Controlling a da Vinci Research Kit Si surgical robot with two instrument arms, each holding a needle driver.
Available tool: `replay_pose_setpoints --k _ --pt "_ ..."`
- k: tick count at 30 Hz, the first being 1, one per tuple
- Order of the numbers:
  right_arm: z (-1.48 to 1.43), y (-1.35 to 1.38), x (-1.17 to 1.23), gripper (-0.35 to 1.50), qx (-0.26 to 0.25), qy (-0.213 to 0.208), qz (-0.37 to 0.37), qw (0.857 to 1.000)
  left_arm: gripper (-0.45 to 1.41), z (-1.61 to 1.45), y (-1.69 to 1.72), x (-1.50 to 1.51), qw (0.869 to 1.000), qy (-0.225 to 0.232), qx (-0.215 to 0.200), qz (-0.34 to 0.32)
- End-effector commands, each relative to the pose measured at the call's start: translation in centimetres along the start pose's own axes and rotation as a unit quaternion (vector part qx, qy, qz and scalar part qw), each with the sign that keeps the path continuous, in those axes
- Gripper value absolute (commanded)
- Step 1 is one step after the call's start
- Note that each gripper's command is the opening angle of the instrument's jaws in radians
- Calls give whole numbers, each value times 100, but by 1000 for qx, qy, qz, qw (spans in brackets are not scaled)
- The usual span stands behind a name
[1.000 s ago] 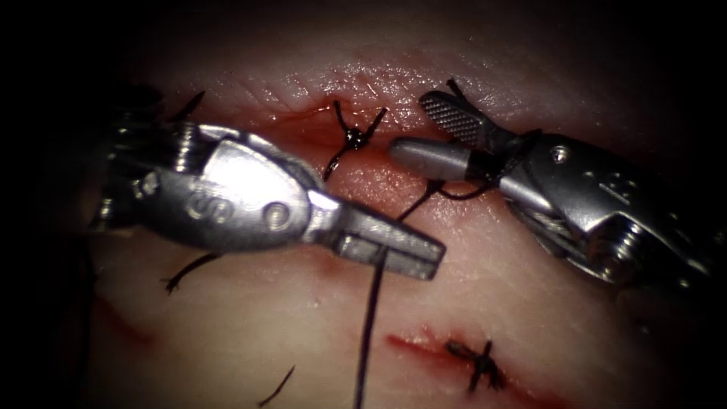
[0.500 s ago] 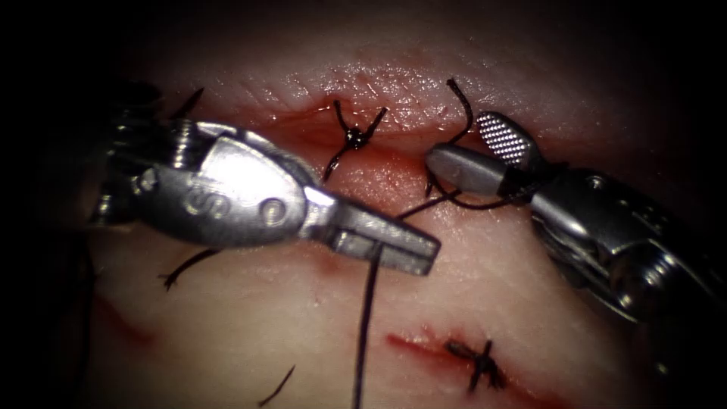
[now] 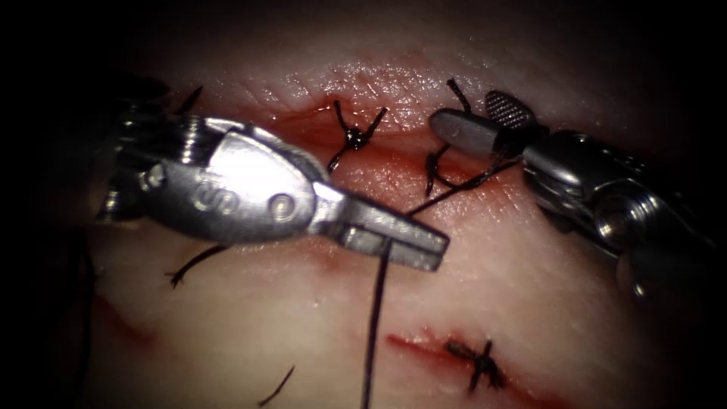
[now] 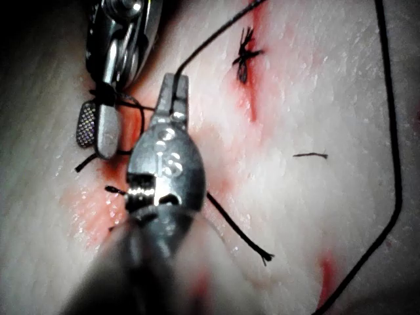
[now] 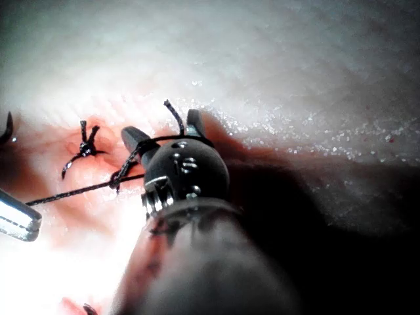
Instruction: Wound Closure
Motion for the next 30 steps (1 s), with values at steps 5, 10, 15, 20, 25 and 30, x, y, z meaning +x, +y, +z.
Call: replay_pose_setpoints --k 5,10,15,20,25,30 --pt "19 -8 -5 39 -4 -16 -6 1000 -45 6 -2 -3 1000 0 0 1" --pt "26 -5 -8 41 -4 -21 -9 1000 -45 5 0 -3 1000 0 -1 2" --pt "30 0 -9 -35 -21 -29 -18 999 -45 5 2 -1 1000 1 -1 2" --pt "28 1 -8 -35 -49 -25 -33 998 -45 3 4 -1 1000 1 -2 3" --pt "17 -3 -7 -35 -59 -22 -24 998 -45 -8 4 -4 1000 -2 -2 3" --pt "-6 -22 8 -35 -44 7 -24 999 -45 -26 0 -7 1000 -4 6 -11"
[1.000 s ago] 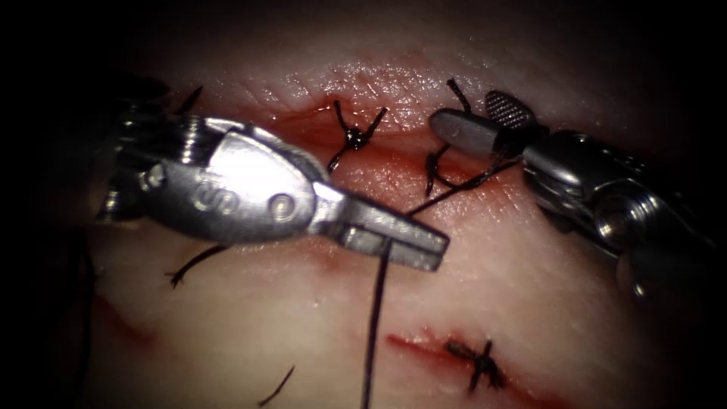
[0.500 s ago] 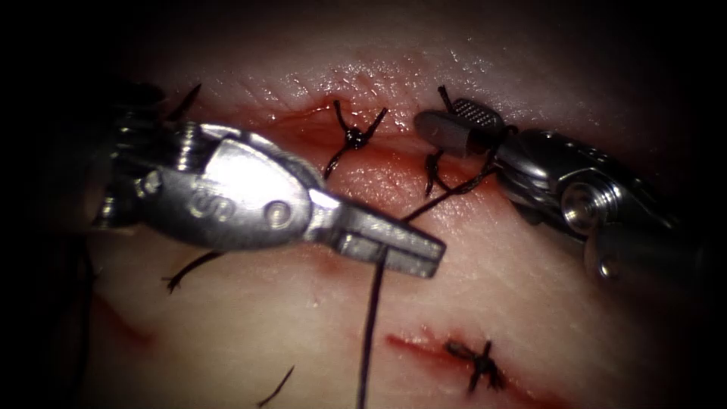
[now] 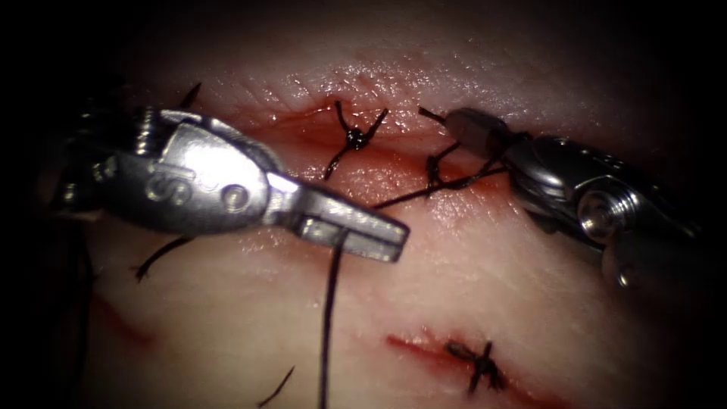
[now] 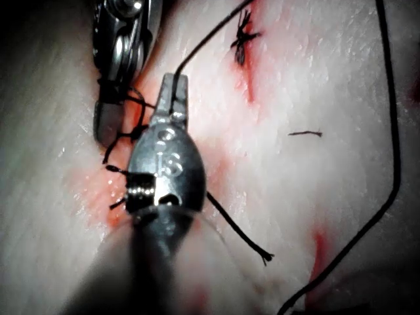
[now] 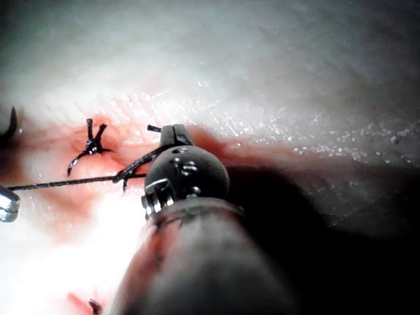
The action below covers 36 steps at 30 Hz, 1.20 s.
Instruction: Wound Closure
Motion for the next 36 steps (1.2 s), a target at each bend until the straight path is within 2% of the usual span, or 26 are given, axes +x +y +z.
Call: replay_pose_setpoints --k 1,2,10,14,17,19,20,21,22,29,34,36 --pt "4 -9 3 -35 3 4 -5 1000 -45 6 -4 -4 1000 0 0 1" --pt "-7 -16 15 -35 7 24 -24 999 -45 2 -5 -6 1000 2 -1 -14" --pt "-27 -32 32 -35 14 39 -57 997 -45 -6 -10 -17 999 -11 4 -30" --pt "-20 -27 35 -35 9 44 -70 996 -45 -2 -6 -18 999 -14 4 -32" --pt "-11 -18 32 -35 26 47 -96 994 -45 1 -3 -17 999 -18 4 -34" --pt "-3 -14 28 -35 31 35 -102 994 -45 3 -2 -17 999 -17 4 -34" --pt "0 -12 26 -13 34 28 -108 993 -45 5 -1 -16 999 -15 2 -33" --pt "6 -11 22 -1 34 17 -110 993 -45 9 2 -16 999 -15 1 -35" --pt "6 -11 22 -1 34 17 -110 993 -45 9 2 -16 999 -15 1 -35" --pt "22 -14 18 61 34 -19 -117 992 -45 33 21 -17 999 -11 -13 -40" --pt "26 -19 17 76 36 -38 -119 991 -45 50 30 -16 999 -10 -21 -38" --pt "26 -20 16 59 39 -46 -120 991 -45 52 29 -15 999 -9 -22 -38"
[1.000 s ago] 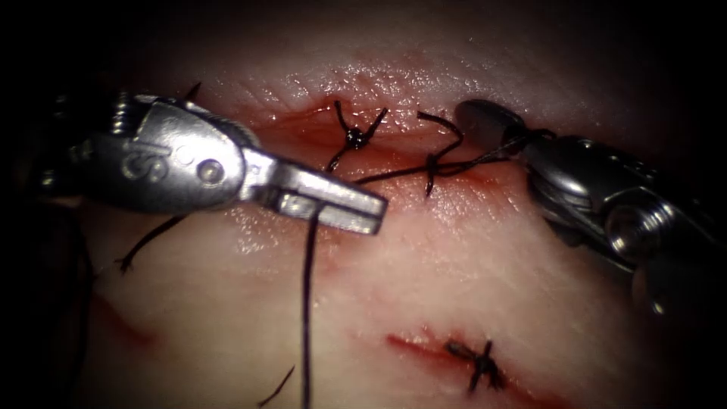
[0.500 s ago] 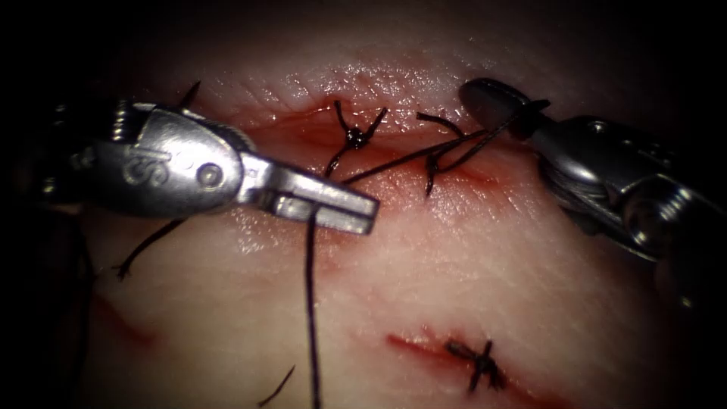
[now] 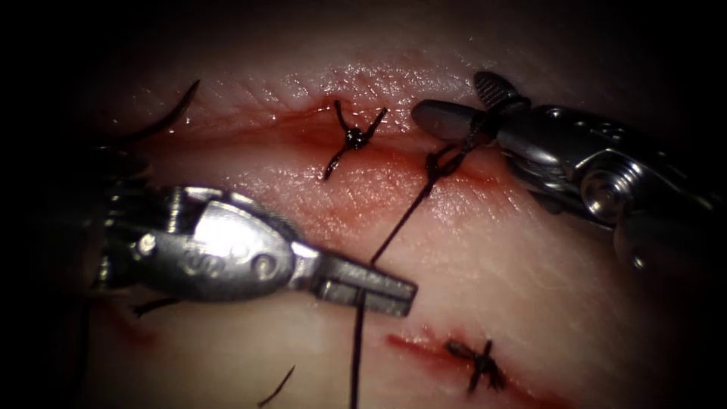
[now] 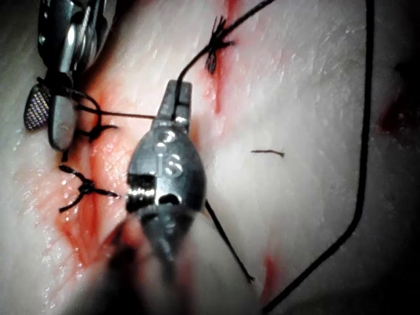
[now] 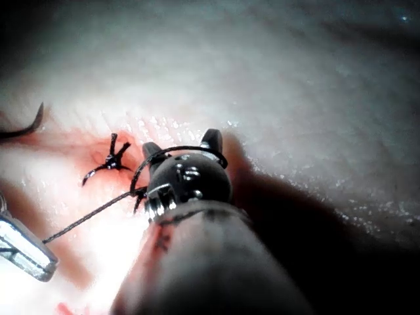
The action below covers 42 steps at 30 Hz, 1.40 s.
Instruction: Wound Closure
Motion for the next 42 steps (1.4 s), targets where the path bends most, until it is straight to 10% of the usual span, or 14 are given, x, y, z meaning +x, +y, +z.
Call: replay_pose_setpoints --k 1,2,3,10,13,24,30,42 --pt "8 -6 2 52 5 -7 -2 1000 -45 7 -4 -3 1000 1 0 1" --pt "9 -6 0 44 4 -13 -3 1000 -45 7 -5 -2 1000 2 0 0" --pt "11 -7 -4 -3 8 -22 -6 1000 -45 6 -7 0 1000 2 0 -1" --pt "25 -2 -25 -33 1 -76 -37 996 -45 5 -5 4 1000 3 0 -1" --pt "28 -2 -31 -30 1 -85 -47 995 -45 5 -5 4 1000 3 0 -1" --pt "32 -5 -27 78 8 -93 -74 993 -45 6 -4 5 1000 3 -3 -1" --pt "31 -6 -21 81 10 -88 -80 993 -45 7 -4 5 1000 2 -5 -1" --pt "41 -3 -28 22 5 -95 -85 992 -45 6 -2 8 1000 3 -7 0"
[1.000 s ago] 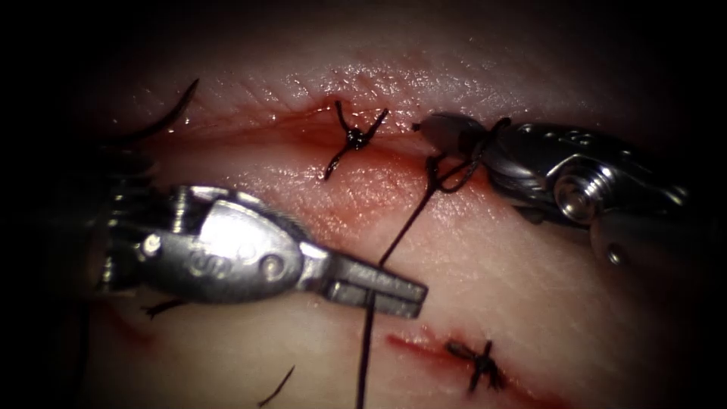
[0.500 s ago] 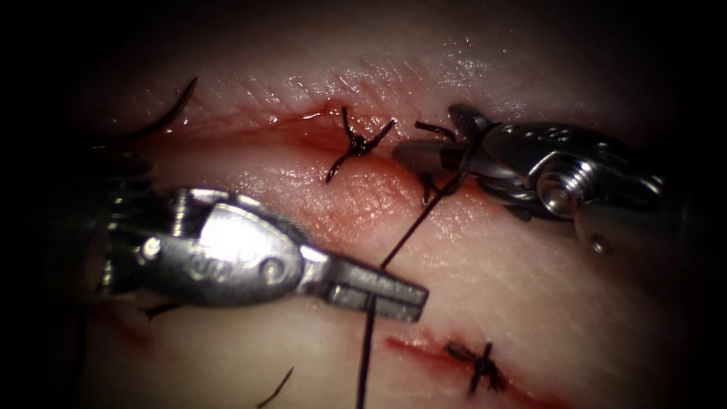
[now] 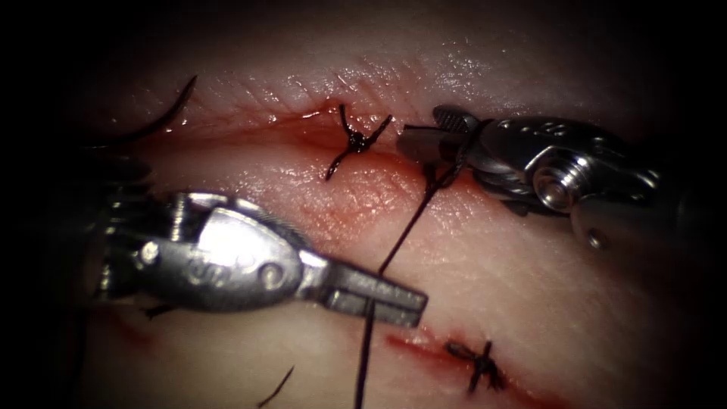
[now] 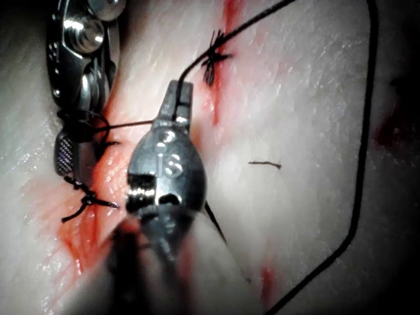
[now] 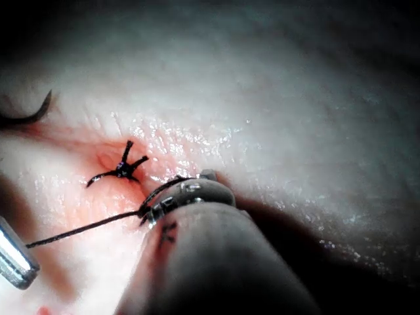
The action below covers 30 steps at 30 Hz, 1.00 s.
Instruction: Wound Closure
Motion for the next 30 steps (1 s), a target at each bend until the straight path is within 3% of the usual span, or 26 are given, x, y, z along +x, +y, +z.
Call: replay_pose_setpoints --k 1,4,5,6,13,21,30 --pt "12 0 2 22 1 -13 -3 1000 -45 6 -3 -3 1000 0 -1 1" --pt "13 0 -1 17 3 -26 -5 1000 -45 6 -3 -2 1000 0 -1 0" --pt "13 0 -1 7 3 -30 -5 1000 -45 6 -3 -2 1000 0 -1 0" --pt "12 -1 -2 -35 4 -36 -6 999 -45 6 -3 -2 1000 0 -1 0" --pt "-3 -3 4 -35 -15 -45 33 998 -45 1 -5 -1 1000 3 -4 0" --pt "-43 3 30 -35 -14 36 68 997 -45 -22 -18 2 1000 1 2 -7" --pt "-56 2 44 -35 -12 92 56 994 -45 -44 -42 -1 999 -4 18 -33"
